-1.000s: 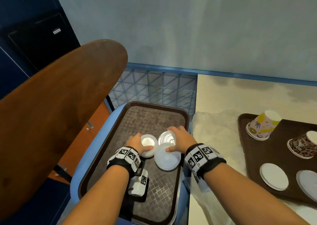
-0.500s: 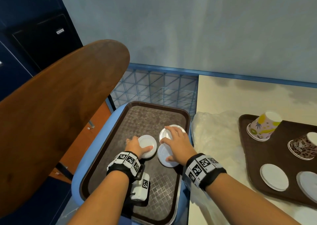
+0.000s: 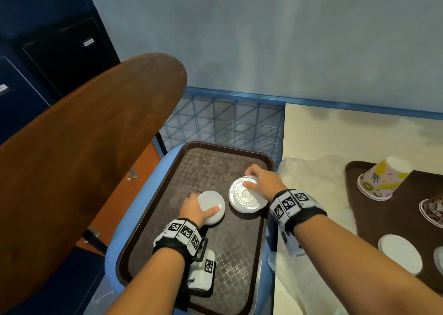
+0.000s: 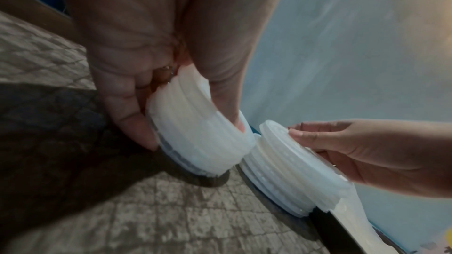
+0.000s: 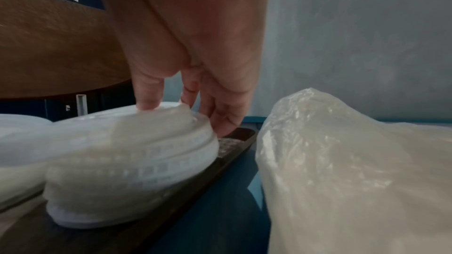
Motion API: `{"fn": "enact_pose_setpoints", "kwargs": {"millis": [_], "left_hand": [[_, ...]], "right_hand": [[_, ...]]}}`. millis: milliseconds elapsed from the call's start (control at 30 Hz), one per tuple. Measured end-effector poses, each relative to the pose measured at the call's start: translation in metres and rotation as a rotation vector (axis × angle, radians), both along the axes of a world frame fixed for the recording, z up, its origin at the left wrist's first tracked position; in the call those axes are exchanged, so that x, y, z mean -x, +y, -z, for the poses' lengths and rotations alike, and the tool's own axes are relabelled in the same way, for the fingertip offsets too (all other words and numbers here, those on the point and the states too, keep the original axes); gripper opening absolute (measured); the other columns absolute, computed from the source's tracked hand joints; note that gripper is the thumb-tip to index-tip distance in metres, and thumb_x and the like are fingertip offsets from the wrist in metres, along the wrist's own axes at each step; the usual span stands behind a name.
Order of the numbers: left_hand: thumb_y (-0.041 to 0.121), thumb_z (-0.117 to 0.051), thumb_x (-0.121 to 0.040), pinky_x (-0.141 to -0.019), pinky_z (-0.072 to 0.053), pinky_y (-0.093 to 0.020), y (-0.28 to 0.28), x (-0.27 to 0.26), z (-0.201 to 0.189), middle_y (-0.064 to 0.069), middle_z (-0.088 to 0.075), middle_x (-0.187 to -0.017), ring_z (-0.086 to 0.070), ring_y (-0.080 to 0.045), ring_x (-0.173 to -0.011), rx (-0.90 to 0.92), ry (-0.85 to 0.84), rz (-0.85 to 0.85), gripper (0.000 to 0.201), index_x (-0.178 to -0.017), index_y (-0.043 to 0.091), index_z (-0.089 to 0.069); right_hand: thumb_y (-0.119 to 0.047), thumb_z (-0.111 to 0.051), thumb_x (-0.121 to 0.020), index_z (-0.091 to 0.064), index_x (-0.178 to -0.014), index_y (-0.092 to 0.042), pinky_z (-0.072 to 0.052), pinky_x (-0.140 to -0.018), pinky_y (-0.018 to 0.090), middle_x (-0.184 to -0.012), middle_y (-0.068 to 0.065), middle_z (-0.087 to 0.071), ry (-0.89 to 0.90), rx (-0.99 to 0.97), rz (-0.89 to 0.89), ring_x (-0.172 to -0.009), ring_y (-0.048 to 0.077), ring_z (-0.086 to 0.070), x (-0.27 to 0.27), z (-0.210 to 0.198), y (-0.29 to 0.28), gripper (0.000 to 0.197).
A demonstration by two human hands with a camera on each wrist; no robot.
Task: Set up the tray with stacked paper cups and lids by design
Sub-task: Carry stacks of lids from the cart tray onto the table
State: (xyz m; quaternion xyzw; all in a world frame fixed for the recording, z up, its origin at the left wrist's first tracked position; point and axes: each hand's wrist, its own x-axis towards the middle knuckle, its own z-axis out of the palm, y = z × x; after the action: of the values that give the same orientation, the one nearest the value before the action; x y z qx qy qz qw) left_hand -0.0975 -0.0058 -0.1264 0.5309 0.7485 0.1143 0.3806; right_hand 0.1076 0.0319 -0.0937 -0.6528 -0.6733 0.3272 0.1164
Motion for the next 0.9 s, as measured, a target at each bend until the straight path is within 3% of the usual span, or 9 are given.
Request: {"fn": "enact_pose_setpoints", "kwargs": {"millis": [200, 267, 300, 367, 467, 533, 667, 767, 900], "left_hand": [[0.037, -0.074, -0.075, -0.101, -0.043, -0.041, -0.002, 0.000, -0.002, -0.018, -0.053, -0.129, -0.051, -0.032, -0.119, -0.012, -0.010, -0.006, 0.072, -0.129, 0.003, -0.042], [0.037, -0.074, -0.075, -0.100, -0.042, -0.040, -0.002, 0.000, -0.002, -0.018, -0.054, -0.128, -0.052, -0.032, -0.118, -0.012, -0.005, -0.004, 0.070, -0.128, 0.003, -0.043], [0.036, -0.074, -0.076, -0.099, -0.042, -0.040, -0.002, 0.000, -0.003, -0.018, -0.054, -0.128, -0.052, -0.032, -0.118, -0.011, 0.000, -0.003, 0.069, -0.127, 0.003, -0.043], [0.034, -0.073, -0.077, -0.098, -0.042, -0.039, -0.002, -0.001, -0.003, -0.019, -0.053, -0.129, -0.051, -0.032, -0.119, -0.008, 0.009, 0.000, 0.067, -0.128, 0.002, -0.042], [0.033, -0.072, -0.078, -0.097, -0.041, -0.039, -0.004, -0.002, -0.002, -0.019, -0.053, -0.129, -0.051, -0.033, -0.119, -0.021, 0.011, -0.003, 0.066, -0.128, 0.001, -0.042], [0.034, -0.071, -0.079, -0.096, -0.041, -0.038, -0.005, -0.002, -0.003, -0.019, -0.053, -0.130, -0.051, -0.033, -0.119, -0.029, 0.010, -0.009, 0.068, -0.128, 0.000, -0.041], [0.036, -0.072, -0.078, -0.095, -0.042, -0.039, -0.006, -0.002, -0.004, -0.020, -0.053, -0.129, -0.052, -0.034, -0.118, -0.031, -0.011, -0.016, 0.071, -0.129, 0.000, -0.040], [0.033, -0.071, -0.079, -0.094, -0.046, -0.042, -0.007, -0.003, -0.007, -0.021, -0.052, -0.129, -0.052, -0.036, -0.116, -0.035, -0.081, -0.041, 0.070, -0.130, 0.000, -0.038], [0.027, -0.068, -0.083, -0.073, -0.052, -0.038, -0.015, -0.012, -0.020, -0.022, -0.051, -0.127, -0.055, -0.036, -0.107, -0.112, -0.188, -0.088, 0.060, -0.128, 0.000, -0.038]], "right_hand": [[-0.020, -0.035, -0.100, -0.038, -0.140, -0.025, -0.038, -0.102, 0.040, -0.131, 0.020, -0.054, -0.059, 0.099, -0.125, -0.120, 0.035, -0.050, 0.015, 0.000, -0.005, 0.041], [-0.020, -0.032, -0.100, -0.034, -0.142, -0.026, -0.044, -0.093, 0.037, -0.131, 0.023, -0.052, -0.094, 0.127, -0.158, -0.114, 0.036, -0.053, 0.018, -0.003, -0.005, 0.043], [-0.025, -0.034, -0.100, -0.031, -0.144, -0.026, -0.047, -0.082, 0.032, -0.132, 0.023, -0.050, -0.099, 0.158, -0.170, -0.108, 0.036, -0.054, 0.019, -0.006, -0.005, 0.044], [-0.037, -0.044, -0.096, -0.027, -0.144, -0.024, -0.047, -0.071, 0.025, -0.135, 0.021, -0.048, -0.095, 0.202, -0.189, -0.106, 0.036, -0.056, 0.020, -0.008, -0.007, 0.053], [-0.041, -0.061, -0.086, -0.028, -0.142, -0.018, -0.045, -0.092, 0.035, -0.138, 0.014, -0.049, -0.071, 0.206, -0.117, -0.120, 0.032, -0.052, 0.018, -0.007, -0.009, 0.069], [-0.045, -0.065, -0.082, -0.031, -0.141, -0.013, -0.040, -0.099, 0.034, -0.139, 0.011, -0.049, -0.072, 0.217, -0.045, -0.124, 0.029, -0.050, 0.017, -0.002, -0.009, 0.075], [-0.057, -0.061, -0.080, -0.042, -0.134, -0.009, -0.043, -0.101, 0.038, -0.134, 0.015, -0.052, -0.094, 0.256, 0.009, -0.124, 0.030, -0.048, 0.017, 0.003, -0.011, 0.075], [-0.052, -0.058, -0.084, -0.036, -0.137, -0.005, -0.040, -0.100, 0.038, -0.137, 0.018, -0.046, 0.015, 0.255, 0.101, -0.126, 0.031, -0.045, 0.017, 0.001, -0.021, 0.075], [-0.037, -0.052, -0.092, -0.034, -0.138, -0.007, -0.037, -0.100, 0.035, -0.139, 0.016, -0.046, 0.257, 0.197, 0.217, -0.125, 0.031, -0.047, 0.016, -0.008, -0.045, 0.057]]}}
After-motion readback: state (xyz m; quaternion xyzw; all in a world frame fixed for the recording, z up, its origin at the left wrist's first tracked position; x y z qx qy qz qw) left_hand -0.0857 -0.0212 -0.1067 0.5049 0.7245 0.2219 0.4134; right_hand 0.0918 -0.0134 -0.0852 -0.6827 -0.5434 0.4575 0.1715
